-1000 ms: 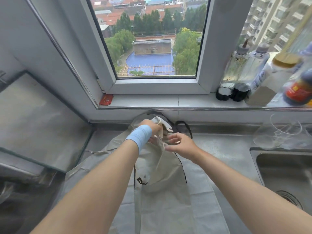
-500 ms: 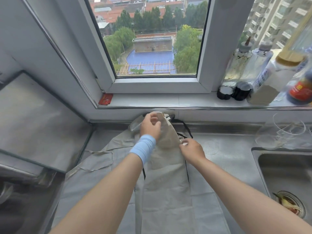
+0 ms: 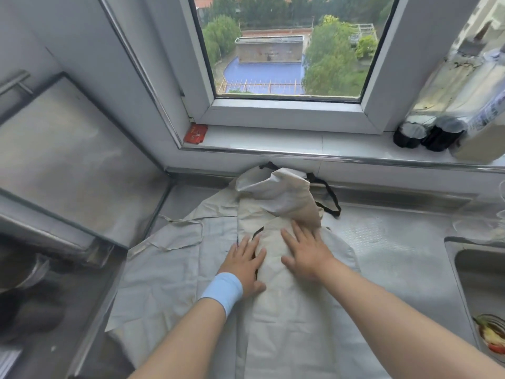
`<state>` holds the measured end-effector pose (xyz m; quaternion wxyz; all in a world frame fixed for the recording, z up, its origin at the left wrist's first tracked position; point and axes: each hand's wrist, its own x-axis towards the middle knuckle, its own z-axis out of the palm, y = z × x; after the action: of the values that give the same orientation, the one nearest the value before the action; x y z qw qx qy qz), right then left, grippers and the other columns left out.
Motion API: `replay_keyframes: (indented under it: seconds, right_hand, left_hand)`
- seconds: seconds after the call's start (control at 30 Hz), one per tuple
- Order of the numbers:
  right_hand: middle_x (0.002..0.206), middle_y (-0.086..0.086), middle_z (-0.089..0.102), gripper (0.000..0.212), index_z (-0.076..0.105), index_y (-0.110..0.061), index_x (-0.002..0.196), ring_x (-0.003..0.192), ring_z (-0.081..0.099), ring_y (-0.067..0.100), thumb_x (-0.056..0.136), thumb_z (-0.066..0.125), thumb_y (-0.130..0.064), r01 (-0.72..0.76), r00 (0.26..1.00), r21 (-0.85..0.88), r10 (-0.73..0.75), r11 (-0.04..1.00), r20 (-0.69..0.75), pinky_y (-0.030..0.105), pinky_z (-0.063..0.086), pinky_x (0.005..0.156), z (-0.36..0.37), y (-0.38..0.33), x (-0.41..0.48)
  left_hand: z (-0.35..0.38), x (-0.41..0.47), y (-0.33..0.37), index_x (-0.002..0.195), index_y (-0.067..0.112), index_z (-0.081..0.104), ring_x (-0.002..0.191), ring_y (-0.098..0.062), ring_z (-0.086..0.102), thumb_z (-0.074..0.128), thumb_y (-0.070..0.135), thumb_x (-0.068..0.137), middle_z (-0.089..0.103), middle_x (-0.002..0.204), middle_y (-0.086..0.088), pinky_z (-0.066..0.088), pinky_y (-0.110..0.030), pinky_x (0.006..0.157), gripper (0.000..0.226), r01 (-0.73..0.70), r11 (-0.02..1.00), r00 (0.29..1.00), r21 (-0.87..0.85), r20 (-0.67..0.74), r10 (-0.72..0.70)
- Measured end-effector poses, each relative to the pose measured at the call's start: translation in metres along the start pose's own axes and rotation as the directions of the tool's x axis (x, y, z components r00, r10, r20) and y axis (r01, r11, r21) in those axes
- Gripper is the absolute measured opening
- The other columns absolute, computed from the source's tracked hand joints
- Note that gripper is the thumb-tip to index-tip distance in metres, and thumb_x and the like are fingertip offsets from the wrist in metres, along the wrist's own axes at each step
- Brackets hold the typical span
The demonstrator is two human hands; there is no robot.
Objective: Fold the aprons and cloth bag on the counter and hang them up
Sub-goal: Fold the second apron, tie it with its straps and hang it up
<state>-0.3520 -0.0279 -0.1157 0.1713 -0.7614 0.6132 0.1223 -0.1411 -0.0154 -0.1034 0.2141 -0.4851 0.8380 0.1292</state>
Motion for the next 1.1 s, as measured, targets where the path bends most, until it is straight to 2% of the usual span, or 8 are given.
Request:
replay_keyframes:
  seconds: [0.2,0.37,0.5,0.63,0.7,0.8,0.93,1.1]
  right_hand:
    - [0.164,0.014,-0.002,0.073,0.01,-0.02,0.156,0.15,0.003,0.032,0.097,0.044,-0.045,0.008,0.995,-0.086,-0.017,0.996,-0.103,0.051,0.012,0.118,0.002,-0.011,-0.03]
    - [0.164,0.014,0.002,0.06,0.03,-0.022,0.151,0.151,0.004,0.031,0.095,0.05,-0.027,0.165,0.977,-0.029,-0.167,0.986,-0.13,0.047,0.018,0.116,0.025,-0.029,-0.107]
    - [0.165,0.012,0.001,0.067,0.028,-0.028,0.151,0.151,0.005,0.03,0.091,0.052,-0.044,0.186,0.981,0.002,-0.186,0.982,-0.056,0.048,0.018,0.116,0.055,-0.05,-0.172]
    - [0.164,0.007,-0.013,0.07,0.01,-0.04,0.154,0.151,-0.005,0.029,0.094,0.044,-0.053,0.172,0.983,-0.054,-0.168,0.984,0.073,0.059,0.009,0.115,0.083,-0.071,-0.209]
    - [0.164,0.005,-0.014,0.062,0.007,-0.044,0.153,0.151,-0.009,0.029,0.099,0.036,-0.049,0.138,0.987,-0.048,-0.134,0.989,0.085,0.063,0.007,0.114,0.091,-0.079,-0.216]
    - [0.164,0.004,-0.015,0.058,0.007,-0.045,0.152,0.151,-0.013,0.029,0.1,0.033,-0.043,0.056,0.993,0.015,-0.058,0.998,0.105,0.067,0.004,0.113,0.095,-0.091,-0.225]
    - [0.163,0.008,-0.015,0.065,0.017,-0.042,0.149,0.15,-0.014,0.029,0.091,0.047,-0.041,-0.128,0.99,0.177,0.115,0.976,0.082,0.066,0.012,0.111,0.095,-0.106,-0.236]
    - [0.161,0.011,0.002,0.07,0.032,-0.034,0.146,0.146,0.004,0.032,0.083,0.059,-0.027,-0.356,0.887,0.521,0.456,0.776,-0.073,0.051,0.028,0.111,0.087,-0.115,-0.251]
  left_hand:
    - [0.009,-0.027,0.018,0.152,0.036,0.003,0.148,-0.023,-0.016,0.064,0.043,0.078,-0.027,0.158,0.001,0.005,-0.041,0.121,0.096,0.054,0.986,0.985,-0.16,-0.153,-0.079]
    - [0.017,-0.073,0.049,0.148,0.032,0.023,0.143,-0.023,0.016,0.062,0.037,0.084,0.01,0.156,0.001,0.028,-0.037,0.113,0.075,0.187,0.911,0.93,-0.368,-0.232,-0.284]
    - [0.04,-0.119,0.073,0.138,0.02,0.035,0.129,-0.028,0.035,0.064,0.031,0.084,0.032,0.139,-0.007,0.037,-0.037,0.104,0.062,0.429,0.657,0.82,-0.62,-0.038,-0.571]
    - [0.061,-0.161,0.088,0.135,0.01,0.039,0.129,-0.032,0.04,0.058,0.027,0.088,0.04,0.138,-0.013,0.035,-0.035,0.105,0.054,0.553,0.504,0.769,-0.664,0.175,-0.615]
    - [0.065,-0.173,0.092,0.131,0.008,0.045,0.121,-0.033,0.051,0.058,0.029,0.086,0.05,0.132,-0.013,0.043,-0.034,0.097,0.051,0.595,0.399,0.743,-0.698,0.288,-0.604]
    - [0.065,-0.19,0.095,0.121,0.005,0.053,0.102,-0.032,0.061,0.058,0.032,0.085,0.06,0.113,-0.011,0.051,-0.033,0.087,0.045,0.647,0.325,0.72,-0.69,0.412,-0.558]
    - [0.068,-0.204,0.094,0.106,0.008,0.061,0.091,-0.026,0.066,0.059,0.035,0.084,0.063,0.097,-0.008,0.053,-0.031,0.079,0.036,0.668,0.367,0.73,-0.647,0.475,-0.491]
    - [0.075,-0.212,0.098,0.085,0.014,0.065,0.085,-0.028,0.065,0.056,0.029,0.083,0.064,0.089,-0.008,0.053,-0.032,0.083,0.018,0.606,0.365,0.783,-0.706,0.449,-0.431]
